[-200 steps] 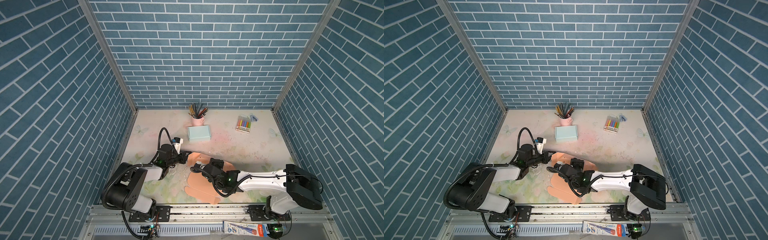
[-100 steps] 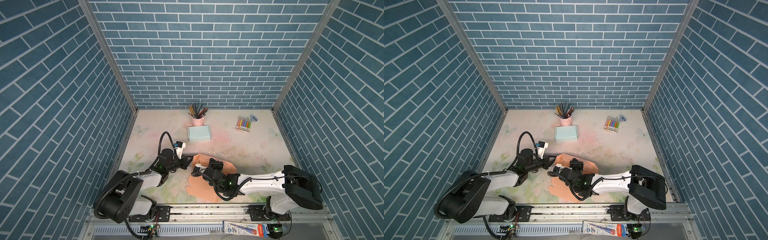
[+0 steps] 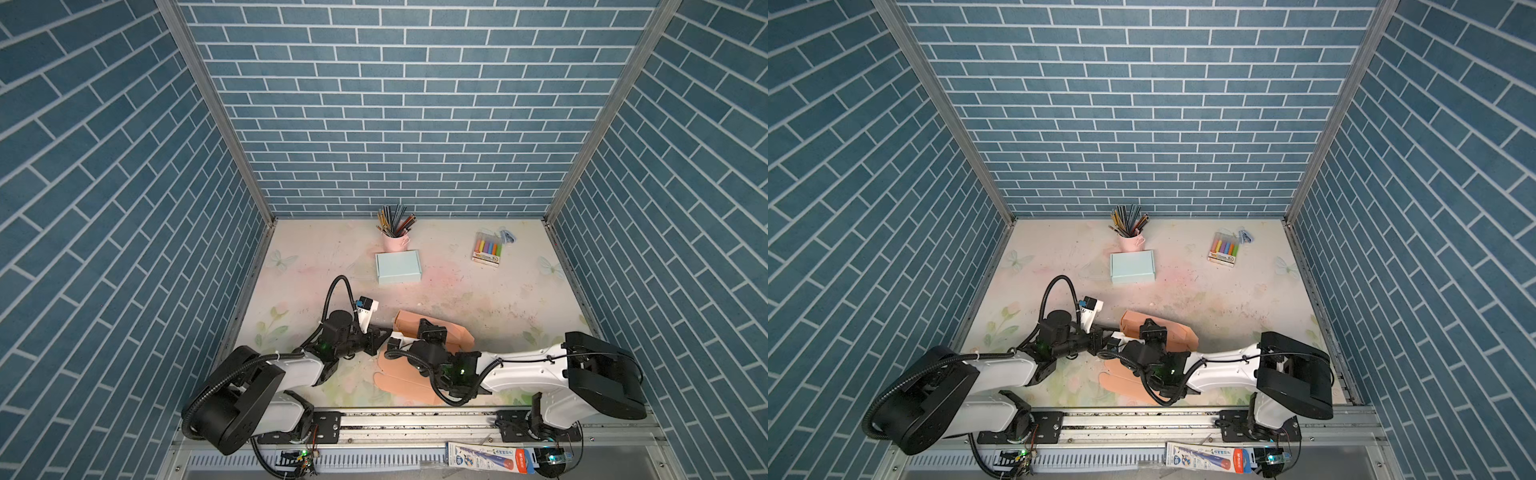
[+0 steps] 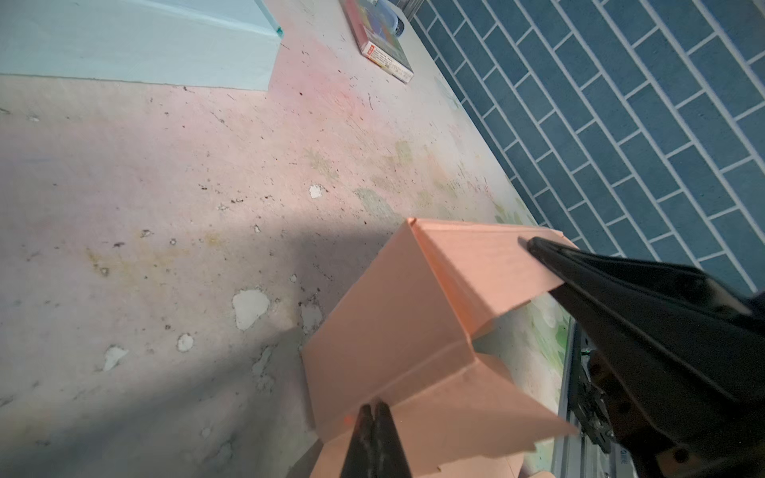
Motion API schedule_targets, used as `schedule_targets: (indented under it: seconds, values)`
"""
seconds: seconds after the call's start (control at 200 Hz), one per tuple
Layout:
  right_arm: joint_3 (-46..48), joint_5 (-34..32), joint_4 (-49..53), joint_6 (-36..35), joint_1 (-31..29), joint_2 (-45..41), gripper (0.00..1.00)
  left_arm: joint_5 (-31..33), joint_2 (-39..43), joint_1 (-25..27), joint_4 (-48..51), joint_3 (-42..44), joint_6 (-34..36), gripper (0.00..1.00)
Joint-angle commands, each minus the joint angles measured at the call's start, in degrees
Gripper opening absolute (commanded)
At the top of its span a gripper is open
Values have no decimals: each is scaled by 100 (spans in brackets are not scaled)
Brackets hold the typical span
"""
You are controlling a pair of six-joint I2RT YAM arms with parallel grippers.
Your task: Fold the paper box
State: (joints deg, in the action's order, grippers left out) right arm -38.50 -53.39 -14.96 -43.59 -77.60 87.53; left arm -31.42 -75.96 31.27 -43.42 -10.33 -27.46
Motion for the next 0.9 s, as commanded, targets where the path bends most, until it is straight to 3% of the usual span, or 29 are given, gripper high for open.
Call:
schedule_targets:
  seconds: [0.0,0.415,0.895]
  values:
    - [60,-75,-120,-189,-63,27,0,234,-47,65,-477,131,134,9]
    - [88,-41,-235,-210,-132,124,0,937,-308,539,-1186,323,449,31]
    - [88,-32,-218,-148,-202,139,0,1354,-440,652,-1173,53,1058,36]
